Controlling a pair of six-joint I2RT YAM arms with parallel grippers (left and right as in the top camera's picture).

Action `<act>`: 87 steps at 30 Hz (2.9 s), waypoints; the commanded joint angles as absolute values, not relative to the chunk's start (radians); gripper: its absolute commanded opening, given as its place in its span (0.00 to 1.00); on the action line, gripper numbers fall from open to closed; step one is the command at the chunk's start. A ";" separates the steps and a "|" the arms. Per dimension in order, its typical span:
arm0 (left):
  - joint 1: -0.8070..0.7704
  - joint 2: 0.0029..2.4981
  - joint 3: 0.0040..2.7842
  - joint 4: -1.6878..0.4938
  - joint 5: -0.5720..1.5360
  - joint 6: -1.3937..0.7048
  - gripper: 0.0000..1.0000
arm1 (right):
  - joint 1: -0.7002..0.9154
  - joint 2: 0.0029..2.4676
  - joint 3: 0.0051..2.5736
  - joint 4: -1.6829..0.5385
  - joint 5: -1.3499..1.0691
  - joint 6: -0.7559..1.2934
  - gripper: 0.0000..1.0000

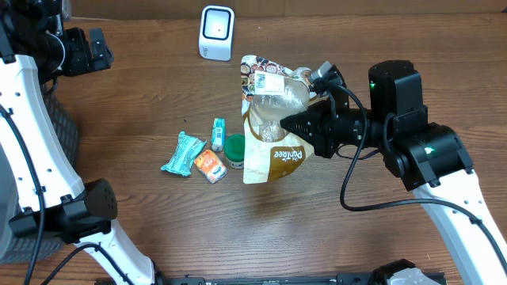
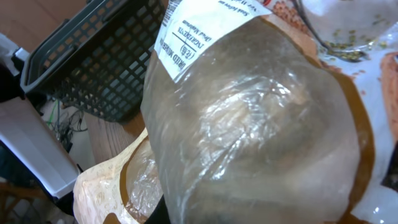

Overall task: Scan the item barcode
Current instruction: 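Lift the bread bag with the right gripper to the scanner, then carry the bread bag right and set it down on the table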

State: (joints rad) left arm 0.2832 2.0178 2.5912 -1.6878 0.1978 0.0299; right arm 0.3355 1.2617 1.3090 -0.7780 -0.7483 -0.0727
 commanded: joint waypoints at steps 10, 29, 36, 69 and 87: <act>0.281 2.003 2.607 -1.689 0.196 0.046 1.00 | 0.404 1.678 1.776 -0.926 -0.297 -0.010 0.04; 0.281 2.003 2.607 -1.689 0.196 0.046 1.00 | 0.563 2.222 2.017 -0.204 0.643 -1.120 0.04; 0.281 2.003 2.607 -1.689 0.196 0.046 1.00 | 0.563 2.413 2.017 0.177 0.671 -1.481 0.04; 0.281 2.003 2.607 -1.689 0.196 0.046 1.00 | 0.625 2.494 2.016 0.410 0.725 -1.725 0.04; 0.281 2.003 2.607 -1.689 0.196 0.046 0.99 | 0.548 1.718 2.017 -0.781 0.424 -0.111 0.04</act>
